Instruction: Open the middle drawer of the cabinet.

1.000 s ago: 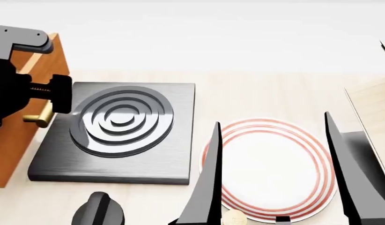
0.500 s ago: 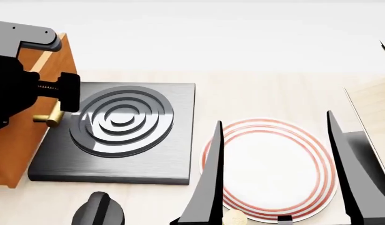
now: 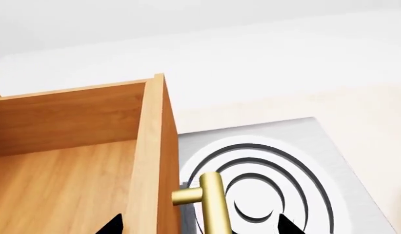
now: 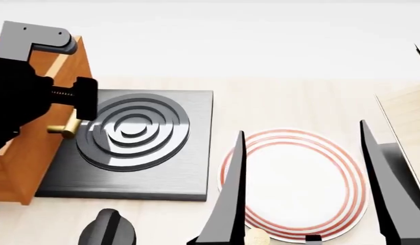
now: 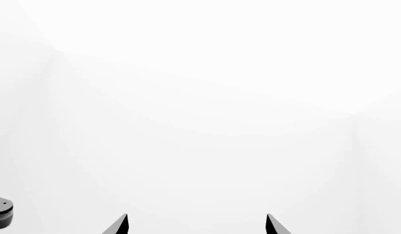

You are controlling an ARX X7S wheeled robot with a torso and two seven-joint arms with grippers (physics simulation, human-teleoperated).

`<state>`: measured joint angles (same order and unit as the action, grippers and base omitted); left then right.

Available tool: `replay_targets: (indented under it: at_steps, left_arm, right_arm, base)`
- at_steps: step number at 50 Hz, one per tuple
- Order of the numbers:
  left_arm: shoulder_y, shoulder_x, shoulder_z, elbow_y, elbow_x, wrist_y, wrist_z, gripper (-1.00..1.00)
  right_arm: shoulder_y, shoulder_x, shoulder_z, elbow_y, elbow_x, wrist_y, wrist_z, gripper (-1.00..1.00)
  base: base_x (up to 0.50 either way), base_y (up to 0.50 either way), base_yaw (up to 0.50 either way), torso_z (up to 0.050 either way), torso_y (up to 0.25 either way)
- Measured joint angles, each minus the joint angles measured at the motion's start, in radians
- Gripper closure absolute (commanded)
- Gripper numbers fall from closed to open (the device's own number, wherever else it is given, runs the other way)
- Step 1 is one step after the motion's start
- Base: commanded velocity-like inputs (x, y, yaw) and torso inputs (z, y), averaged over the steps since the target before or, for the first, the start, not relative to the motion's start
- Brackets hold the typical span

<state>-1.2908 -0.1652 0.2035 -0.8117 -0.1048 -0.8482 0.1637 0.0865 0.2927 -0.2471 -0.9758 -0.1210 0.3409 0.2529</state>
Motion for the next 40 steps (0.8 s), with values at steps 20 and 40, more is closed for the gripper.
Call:
replay_targets:
  at_steps: [20,40]
  left_arm:
    - [0.021,0.024,-0.012,0.054,-0.039,-0.022,-0.012,-1.0]
    - [0.047,0.034,-0.02,0.119,-0.071,-0.045,-0.024,-1.0]
  right_arm:
    - [-0.003,0.007,-0.001,-0.003,0.003,-0.001,0.006,-1.0]
    - [0.001,0.011,-0.001,0.0,0.011,0.0,0.01,-1.0]
  base:
    - [0.0,0.0,0.0,0.0,0.0]
    - [0.0,0.0,0.0,0.0,0.0]
